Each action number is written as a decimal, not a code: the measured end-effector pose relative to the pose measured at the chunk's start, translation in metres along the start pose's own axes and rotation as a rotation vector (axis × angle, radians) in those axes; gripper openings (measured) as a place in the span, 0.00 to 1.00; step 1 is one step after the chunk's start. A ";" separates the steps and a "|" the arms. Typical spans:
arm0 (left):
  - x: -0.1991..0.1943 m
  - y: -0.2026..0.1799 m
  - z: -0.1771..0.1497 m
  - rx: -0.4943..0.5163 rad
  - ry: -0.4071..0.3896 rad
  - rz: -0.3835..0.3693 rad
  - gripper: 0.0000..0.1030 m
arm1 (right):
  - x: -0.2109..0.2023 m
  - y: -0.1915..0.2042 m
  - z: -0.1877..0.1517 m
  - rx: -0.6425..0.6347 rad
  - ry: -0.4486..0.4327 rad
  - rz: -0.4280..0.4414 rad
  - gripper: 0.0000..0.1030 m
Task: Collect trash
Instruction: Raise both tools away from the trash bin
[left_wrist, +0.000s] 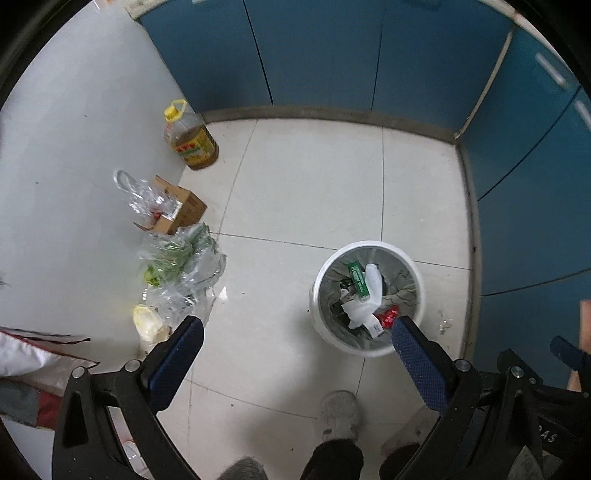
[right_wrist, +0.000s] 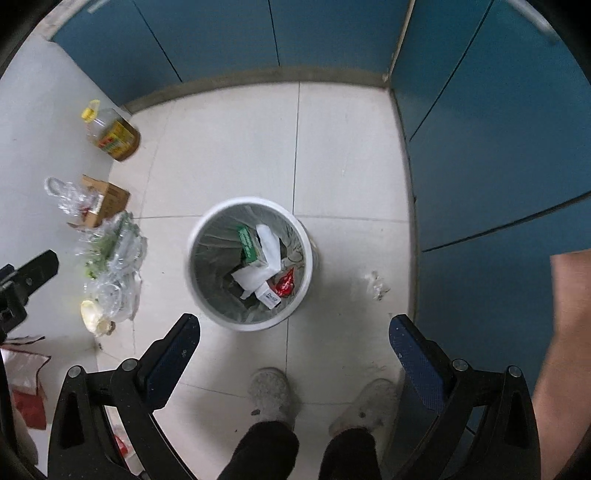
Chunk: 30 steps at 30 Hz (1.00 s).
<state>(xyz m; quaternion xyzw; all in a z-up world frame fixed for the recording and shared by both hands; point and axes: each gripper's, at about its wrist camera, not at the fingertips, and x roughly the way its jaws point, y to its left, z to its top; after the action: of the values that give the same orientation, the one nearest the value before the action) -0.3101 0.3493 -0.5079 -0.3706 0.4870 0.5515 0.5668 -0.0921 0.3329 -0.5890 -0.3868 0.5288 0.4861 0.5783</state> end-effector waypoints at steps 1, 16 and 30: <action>-0.013 0.000 -0.003 0.007 -0.001 0.002 1.00 | -0.025 0.002 -0.003 -0.004 -0.013 0.005 1.00; -0.223 0.018 -0.043 -0.009 -0.054 -0.091 1.00 | -0.294 -0.004 -0.058 -0.042 -0.181 0.065 1.00; -0.343 0.010 -0.045 0.015 -0.271 -0.067 1.00 | -0.436 -0.033 -0.093 0.025 -0.336 0.183 1.00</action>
<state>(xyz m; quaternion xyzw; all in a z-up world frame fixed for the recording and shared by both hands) -0.2977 0.2165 -0.1881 -0.3044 0.3974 0.5735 0.6485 -0.0680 0.1691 -0.1743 -0.2435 0.4638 0.5877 0.6165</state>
